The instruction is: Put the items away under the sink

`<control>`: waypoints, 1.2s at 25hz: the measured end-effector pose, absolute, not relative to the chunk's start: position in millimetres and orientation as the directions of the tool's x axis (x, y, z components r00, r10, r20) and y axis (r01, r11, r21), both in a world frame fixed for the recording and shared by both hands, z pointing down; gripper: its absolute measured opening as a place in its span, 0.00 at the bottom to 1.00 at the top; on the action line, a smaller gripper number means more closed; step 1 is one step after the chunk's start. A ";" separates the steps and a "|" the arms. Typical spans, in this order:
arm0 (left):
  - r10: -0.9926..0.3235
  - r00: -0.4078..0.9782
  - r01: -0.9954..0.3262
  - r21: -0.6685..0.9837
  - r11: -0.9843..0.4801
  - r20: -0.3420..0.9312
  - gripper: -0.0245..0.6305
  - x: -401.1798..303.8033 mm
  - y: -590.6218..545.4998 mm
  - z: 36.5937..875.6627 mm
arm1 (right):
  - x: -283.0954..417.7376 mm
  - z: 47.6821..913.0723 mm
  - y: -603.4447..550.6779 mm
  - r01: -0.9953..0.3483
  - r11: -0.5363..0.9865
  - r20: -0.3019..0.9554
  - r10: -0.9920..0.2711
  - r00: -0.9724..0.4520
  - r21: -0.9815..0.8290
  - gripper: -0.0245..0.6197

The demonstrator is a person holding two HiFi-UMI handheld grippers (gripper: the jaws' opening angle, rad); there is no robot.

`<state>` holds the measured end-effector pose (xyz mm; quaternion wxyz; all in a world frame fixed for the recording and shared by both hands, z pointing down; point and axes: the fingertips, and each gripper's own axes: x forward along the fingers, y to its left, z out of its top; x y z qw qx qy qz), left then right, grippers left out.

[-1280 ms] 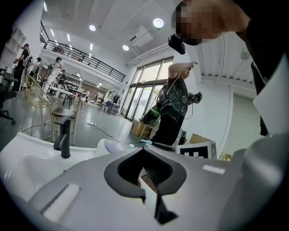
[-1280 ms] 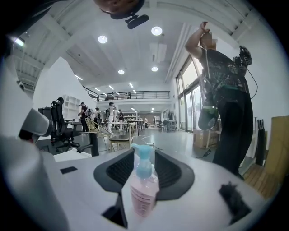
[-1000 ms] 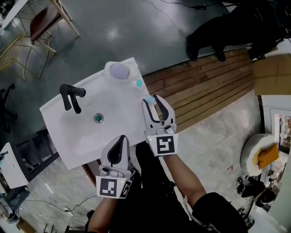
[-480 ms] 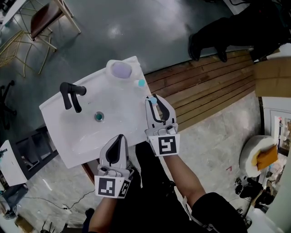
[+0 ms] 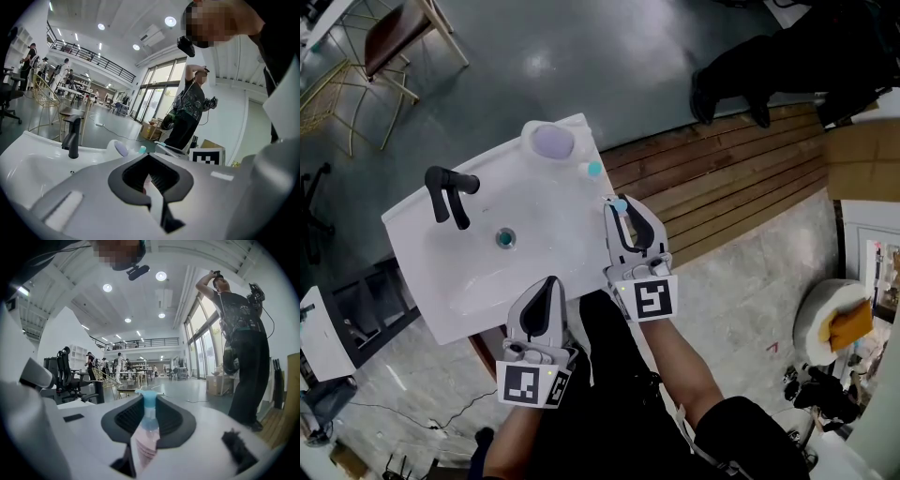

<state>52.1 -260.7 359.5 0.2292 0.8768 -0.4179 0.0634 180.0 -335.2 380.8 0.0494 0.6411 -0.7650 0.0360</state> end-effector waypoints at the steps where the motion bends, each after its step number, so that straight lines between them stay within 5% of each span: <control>1: -0.704 0.643 -0.762 0.350 -0.545 0.302 0.05 52.1 -260.3 359.5 | 180.1 380.6 -334.5 -0.984 0.176 0.119 -0.978 -0.174 0.006 0.16; 30: -0.722 0.625 -0.774 0.353 -0.525 0.296 0.05 44.7 -252.4 355.9 | 170.0 367.6 -313.6 -0.973 0.232 0.041 -0.972 -0.230 0.023 0.15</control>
